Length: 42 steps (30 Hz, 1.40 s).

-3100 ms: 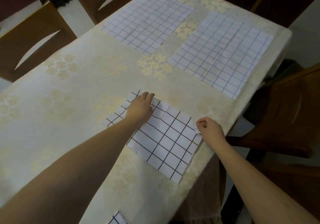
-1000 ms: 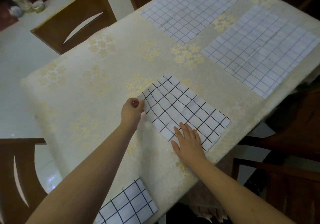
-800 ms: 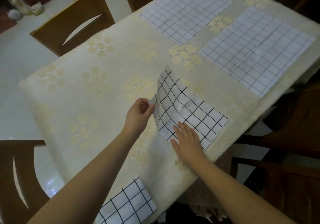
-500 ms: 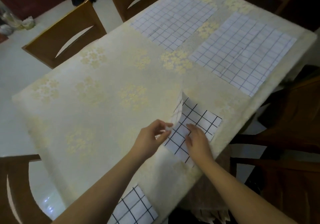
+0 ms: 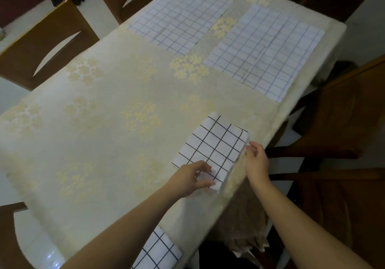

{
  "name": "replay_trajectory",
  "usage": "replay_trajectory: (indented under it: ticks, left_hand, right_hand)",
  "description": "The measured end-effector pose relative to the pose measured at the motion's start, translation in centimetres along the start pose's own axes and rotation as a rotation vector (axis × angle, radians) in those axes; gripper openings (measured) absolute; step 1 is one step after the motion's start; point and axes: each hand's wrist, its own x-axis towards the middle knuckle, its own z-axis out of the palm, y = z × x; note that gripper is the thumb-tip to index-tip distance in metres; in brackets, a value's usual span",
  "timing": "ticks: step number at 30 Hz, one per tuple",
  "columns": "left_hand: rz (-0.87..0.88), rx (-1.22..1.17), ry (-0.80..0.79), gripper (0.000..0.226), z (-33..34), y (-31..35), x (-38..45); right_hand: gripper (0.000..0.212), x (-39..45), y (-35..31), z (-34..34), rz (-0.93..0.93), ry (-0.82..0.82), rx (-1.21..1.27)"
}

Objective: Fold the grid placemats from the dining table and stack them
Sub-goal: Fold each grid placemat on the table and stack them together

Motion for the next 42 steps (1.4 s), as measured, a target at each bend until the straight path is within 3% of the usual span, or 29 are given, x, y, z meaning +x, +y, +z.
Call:
replay_trajectory:
  ticks: [3, 6, 9, 13, 17, 20, 24, 28, 32, 38, 42]
  left_hand:
    - [-0.070, -0.097, 0.153, 0.026, -1.4, 0.0, 1.2]
    - [-0.136, -0.047, 0.345, 0.024, -3.4, -0.4, 3.0]
    - [-0.247, 0.025, 0.417, 0.036, -4.6, -1.8, 5.6]
    - [-0.341, 0.117, 0.322, 0.042, -5.5, -2.3, 9.1]
    - [-0.334, 0.227, 0.117, 0.051, -5.9, 0.0, 11.7]
    - [-0.348, 0.255, 0.063, 0.040, -5.8, 1.7, 12.7]
    - [-0.340, 0.014, 0.094, 0.020, -6.1, 2.0, 12.3]
    - [-0.260, -0.165, 0.087, 0.032, -7.1, 0.6, 10.3]
    - [-0.228, -0.461, 0.079, 0.041, -7.8, -1.4, 8.0]
    - [-0.292, -0.752, 0.105, 0.025, -8.1, -3.2, 5.4]
    - [-0.327, -0.808, 0.146, 0.021, -8.1, -3.9, 4.7]
  right_hand:
    - [0.031, 0.0, 0.0, 0.0, 0.001, -0.015, 0.008]
    - [0.036, 0.0, -0.2, 0.1, -0.051, -0.046, -0.030]
    - [0.039, -0.3, -0.4, 0.6, -0.130, -0.078, -0.113]
    - [0.043, -0.7, -1.0, 0.8, -0.218, -0.104, -0.223]
    - [0.049, -1.0, -1.1, 0.8, -0.224, -0.152, -0.291]
    - [0.051, -0.8, -0.9, 0.6, -0.221, -0.169, -0.299]
    - [0.053, -0.5, -1.1, 0.4, -0.220, -0.151, -0.255]
    - [0.072, 0.0, -1.6, 0.8, -0.177, -0.146, -0.156]
    - [0.093, 0.6, -1.8, 1.9, -0.065, -0.261, 0.052]
    - [0.079, 1.1, -2.3, 2.9, -0.081, -0.322, -0.020]
    - [0.054, 0.8, -3.0, 3.4, -0.016, -0.497, -0.007]
